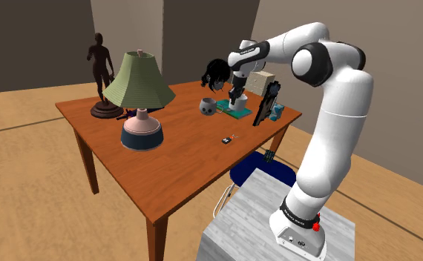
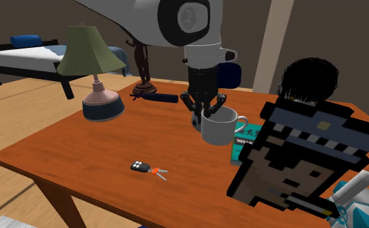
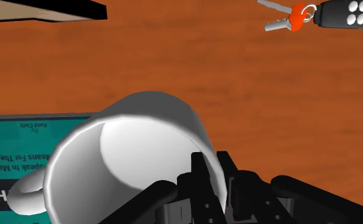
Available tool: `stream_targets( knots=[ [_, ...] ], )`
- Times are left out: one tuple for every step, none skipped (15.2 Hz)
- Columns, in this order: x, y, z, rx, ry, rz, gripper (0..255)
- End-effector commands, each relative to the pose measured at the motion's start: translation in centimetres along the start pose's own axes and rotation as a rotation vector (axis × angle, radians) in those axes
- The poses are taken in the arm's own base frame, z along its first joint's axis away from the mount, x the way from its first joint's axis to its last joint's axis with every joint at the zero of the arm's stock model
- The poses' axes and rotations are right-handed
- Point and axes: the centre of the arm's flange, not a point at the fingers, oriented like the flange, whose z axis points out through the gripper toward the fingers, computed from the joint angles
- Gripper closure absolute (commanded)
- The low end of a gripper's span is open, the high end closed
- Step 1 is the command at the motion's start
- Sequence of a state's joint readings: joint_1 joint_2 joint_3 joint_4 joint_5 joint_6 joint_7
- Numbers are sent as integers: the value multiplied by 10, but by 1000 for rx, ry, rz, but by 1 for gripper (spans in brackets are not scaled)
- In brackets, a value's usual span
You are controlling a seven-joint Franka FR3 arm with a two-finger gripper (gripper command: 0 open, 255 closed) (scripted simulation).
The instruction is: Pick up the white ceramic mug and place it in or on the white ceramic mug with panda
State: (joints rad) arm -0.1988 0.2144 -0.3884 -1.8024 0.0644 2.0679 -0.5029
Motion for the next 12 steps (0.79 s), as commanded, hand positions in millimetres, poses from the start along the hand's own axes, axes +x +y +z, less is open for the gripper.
stream_targets(
  knots=[
    [1,1,-10,0,0,0,255],
    [1,1,-16,0,0,0,255],
    [2,2,-21,0,0,0,255],
    [2,2,-26,0,0,0,255],
    [2,2,-31,0,0,0,255],
    [2,2,-37,0,0,0,255],
    [3,3,-42,0,0,0,255],
    [3,3,-47,0,0,0,255],
    [3,3,-53,0,0,0,255],
    [3,4,-58,0,0,0,255],
    [4,4,-63,0,0,0,255],
    [4,4,-68,0,0,0,255]
  ],
)
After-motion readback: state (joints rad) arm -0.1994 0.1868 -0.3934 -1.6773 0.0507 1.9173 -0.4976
